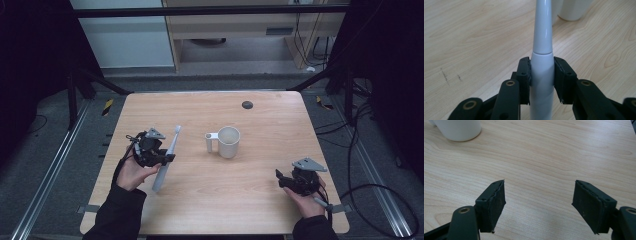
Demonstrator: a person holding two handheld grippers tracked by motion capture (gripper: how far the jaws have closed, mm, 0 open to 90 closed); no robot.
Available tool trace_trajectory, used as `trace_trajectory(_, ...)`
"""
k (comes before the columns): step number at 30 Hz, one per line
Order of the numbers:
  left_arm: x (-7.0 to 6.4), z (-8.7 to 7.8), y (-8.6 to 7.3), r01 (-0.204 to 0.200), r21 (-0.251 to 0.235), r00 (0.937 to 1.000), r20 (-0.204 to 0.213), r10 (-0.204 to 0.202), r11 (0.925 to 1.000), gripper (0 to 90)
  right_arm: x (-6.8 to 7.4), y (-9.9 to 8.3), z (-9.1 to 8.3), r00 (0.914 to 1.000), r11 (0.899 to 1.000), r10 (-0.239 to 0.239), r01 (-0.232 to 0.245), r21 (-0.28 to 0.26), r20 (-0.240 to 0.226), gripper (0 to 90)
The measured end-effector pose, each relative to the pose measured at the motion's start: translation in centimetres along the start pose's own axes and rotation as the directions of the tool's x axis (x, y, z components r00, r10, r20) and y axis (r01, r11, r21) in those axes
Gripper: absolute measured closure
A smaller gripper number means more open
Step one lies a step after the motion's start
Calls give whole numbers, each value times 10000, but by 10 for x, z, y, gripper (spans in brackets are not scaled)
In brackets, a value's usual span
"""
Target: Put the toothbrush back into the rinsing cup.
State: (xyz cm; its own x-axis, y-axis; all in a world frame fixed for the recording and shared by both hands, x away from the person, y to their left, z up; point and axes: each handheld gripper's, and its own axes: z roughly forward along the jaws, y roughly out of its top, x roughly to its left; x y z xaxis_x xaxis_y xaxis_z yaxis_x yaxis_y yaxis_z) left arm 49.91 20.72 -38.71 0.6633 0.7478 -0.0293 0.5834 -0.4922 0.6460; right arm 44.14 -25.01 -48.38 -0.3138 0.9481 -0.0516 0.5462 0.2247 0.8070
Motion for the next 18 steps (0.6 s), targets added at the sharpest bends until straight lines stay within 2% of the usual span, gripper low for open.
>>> trace_trajectory(3, -1, -3, 1, -68, -354, 9999, -82, 65, 9994, 671, 0, 0, 0, 10000, 10000, 10, -10, -28, 0, 261)
trace_trajectory(8, -4, -9, 3, -27, -1198, 9995, -317, -11, 9928, 671, 0, 0, 0, 10000, 10000, -15, 15, -50, 24, 261)
trace_trajectory(11, -7, -13, 5, -16, -1789, 9988, -485, -72, 9839, 671, 0, 1, 0, 10000, 10000, -27, 27, -75, 32, 261)
trace_trajectory(14, -9, -19, 7, -102, -2149, 9982, -592, -26, 9766, 670, -1, 1, 0, 10000, 10000, 23, -23, -94, 43, 261)
trace_trajectory(16, -9, -24, 10, -105, -2467, 9974, -719, -75, 9690, 670, 0, 1, 0, 10000, 10000, 16, -15, -81, 67, 261)
trace_trajectory(18, -10, -28, 15, -45, -2882, 9965, -807, -196, 9575, 671, 0, 1, 0, 10000, 9999, -18, 18, -124, 50, 261)
